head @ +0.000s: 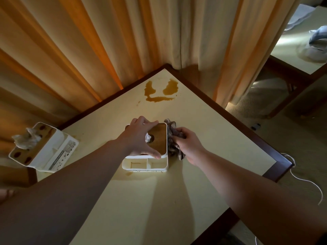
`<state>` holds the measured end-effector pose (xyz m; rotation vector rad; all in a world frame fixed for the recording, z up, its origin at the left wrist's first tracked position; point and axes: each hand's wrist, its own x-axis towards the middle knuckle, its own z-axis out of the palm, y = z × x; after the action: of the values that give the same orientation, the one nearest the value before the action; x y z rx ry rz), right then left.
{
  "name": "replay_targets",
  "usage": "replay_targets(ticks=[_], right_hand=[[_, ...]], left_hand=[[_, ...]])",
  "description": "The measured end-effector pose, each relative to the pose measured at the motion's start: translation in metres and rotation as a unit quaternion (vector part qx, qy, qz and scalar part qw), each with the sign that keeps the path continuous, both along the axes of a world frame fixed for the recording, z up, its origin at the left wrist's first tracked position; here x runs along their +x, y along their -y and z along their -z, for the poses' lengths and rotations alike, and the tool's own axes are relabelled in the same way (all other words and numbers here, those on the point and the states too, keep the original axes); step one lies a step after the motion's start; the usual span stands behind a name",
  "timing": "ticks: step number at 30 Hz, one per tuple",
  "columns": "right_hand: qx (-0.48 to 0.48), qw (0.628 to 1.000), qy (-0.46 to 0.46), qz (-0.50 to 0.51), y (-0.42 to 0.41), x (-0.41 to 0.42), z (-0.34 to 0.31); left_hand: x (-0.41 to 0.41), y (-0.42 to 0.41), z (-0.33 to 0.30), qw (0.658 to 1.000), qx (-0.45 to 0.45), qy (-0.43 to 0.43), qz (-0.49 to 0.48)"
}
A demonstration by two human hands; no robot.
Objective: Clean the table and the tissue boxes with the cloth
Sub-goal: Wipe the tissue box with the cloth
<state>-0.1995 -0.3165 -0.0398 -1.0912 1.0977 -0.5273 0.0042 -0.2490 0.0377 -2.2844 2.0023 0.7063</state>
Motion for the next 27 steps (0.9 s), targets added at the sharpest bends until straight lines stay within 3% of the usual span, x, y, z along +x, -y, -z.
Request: replay_targets(ticks=[6, 14, 20, 27], right_hand=[[-0.03, 0.999, -0.018, 0.012, 0.017, 0.018, -0.001], [-0.062, 0.996, -0.062, -0.006, -0.019, 0.004, 0.005], [-0.025, 0.999, -0.041, -0.013, -0.06, -0.013, 0.012], [-0.004, 1.0, -0.015, -0.016, -0.08, -0.044, -0.002]], left_hand=[[0.0, 0.0, 0.001, 1.0, 0.002, 0.001, -0.005], [-0.003, 0.0, -0.003, 1.0, 0.013, 0.019, 0.004], [-0.005, 0.0, -0.007, 0.999, 0.018, 0.032, 0.002], [-0.019, -0.009, -0.011, 0.991, 0.014, 0.119, -0.057]])
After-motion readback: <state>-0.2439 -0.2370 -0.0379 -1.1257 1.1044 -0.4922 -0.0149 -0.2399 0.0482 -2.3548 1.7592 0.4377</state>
